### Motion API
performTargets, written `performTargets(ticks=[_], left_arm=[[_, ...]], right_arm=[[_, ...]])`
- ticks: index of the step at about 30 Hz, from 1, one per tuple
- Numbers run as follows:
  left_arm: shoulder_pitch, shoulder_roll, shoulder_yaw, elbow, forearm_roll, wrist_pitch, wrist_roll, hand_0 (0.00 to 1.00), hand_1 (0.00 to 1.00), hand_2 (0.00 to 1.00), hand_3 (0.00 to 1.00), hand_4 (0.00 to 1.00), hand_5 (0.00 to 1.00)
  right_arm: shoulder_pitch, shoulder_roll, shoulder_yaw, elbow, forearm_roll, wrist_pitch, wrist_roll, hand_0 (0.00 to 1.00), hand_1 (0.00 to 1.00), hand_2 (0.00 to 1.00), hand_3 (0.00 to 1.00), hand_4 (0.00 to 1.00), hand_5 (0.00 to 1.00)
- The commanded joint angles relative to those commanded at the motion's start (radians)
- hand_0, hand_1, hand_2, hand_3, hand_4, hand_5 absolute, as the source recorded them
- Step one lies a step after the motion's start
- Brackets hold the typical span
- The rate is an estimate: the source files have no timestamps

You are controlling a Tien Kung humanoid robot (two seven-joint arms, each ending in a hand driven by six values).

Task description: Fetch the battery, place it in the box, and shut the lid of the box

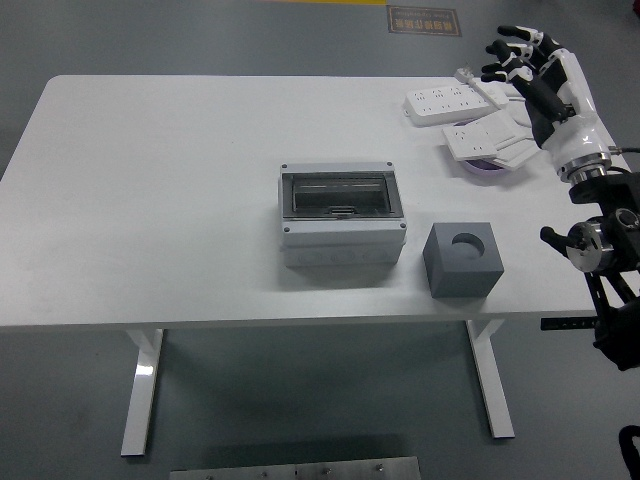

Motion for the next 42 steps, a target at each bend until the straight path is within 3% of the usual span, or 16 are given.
performTargets(ticks=[2, 3, 8, 10, 13, 17, 24, 42], left_arm=[[-0.001, 0.001, 0.0, 0.0, 0.0, 0.001, -0.001, 0.594, 0.667, 0.604, 0.571, 0.538, 0.002], [-0.001, 0.002, 0.0, 0.001, 0.0, 0.001, -0.001, 0.594, 0.666, 0.604, 0.572, 0.538, 0.002], [-0.003, 0.002, 0.003, 0.001, -0.003, 0.005, -0.001, 0.594, 0.666, 0.604, 0.572, 0.538, 0.002], [-0.003, 0.002, 0.005, 0.001, -0.005, 0.007, -0.001, 0.596, 0.667, 0.604, 0.572, 0.538, 0.002], [-0.001, 0.002, 0.007, 0.001, -0.008, 0.008, -0.001, 0.596, 0.667, 0.604, 0.572, 0.538, 0.002], [0.001, 0.004, 0.01, 0.0, -0.013, 0.009, 0.002, 0.596, 0.667, 0.604, 0.574, 0.537, 0.002], [-0.004, 0.012, 0.016, 0.002, -0.021, 0.009, 0.0, 0.595, 0.667, 0.603, 0.578, 0.539, 0.002], [-0.014, 0.039, 0.008, 0.006, -0.008, 0.006, -0.007, 0.597, 0.667, 0.602, 0.579, 0.541, 0.002]], right_arm=[[0.004, 0.001, -0.015, -0.017, 0.009, -0.06, 0.054, 0.453, 0.455, 0.515, 0.593, 0.789, 0.254], [0.007, 0.0, -0.024, -0.027, 0.012, -0.087, 0.079, 0.515, 0.481, 0.532, 0.59, 0.747, 0.494], [0.022, -0.02, -0.093, -0.086, -0.011, -0.226, 0.2, 0.515, 0.481, 0.532, 0.59, 0.747, 0.494], [0.025, -0.027, -0.111, -0.105, -0.011, -0.271, 0.236, 0.513, 0.475, 0.533, 0.587, 0.735, 0.451], [0.021, -0.032, -0.125, -0.12, 0.007, -0.308, 0.259, 0.513, 0.475, 0.533, 0.587, 0.735, 0.451], [0.006, -0.036, -0.132, -0.119, 0.047, -0.311, 0.268, 0.523, 0.47, 0.532, 0.58, 0.724, 0.464], [-0.021, -0.043, -0.151, -0.103, 0.143, -0.274, 0.265, 0.524, 0.464, 0.529, 0.576, 0.706, 0.467], [-0.058, -0.051, -0.214, -0.025, 0.222, -0.273, 0.247, 0.539, 0.479, 0.537, 0.59, 0.681, 0.478]])
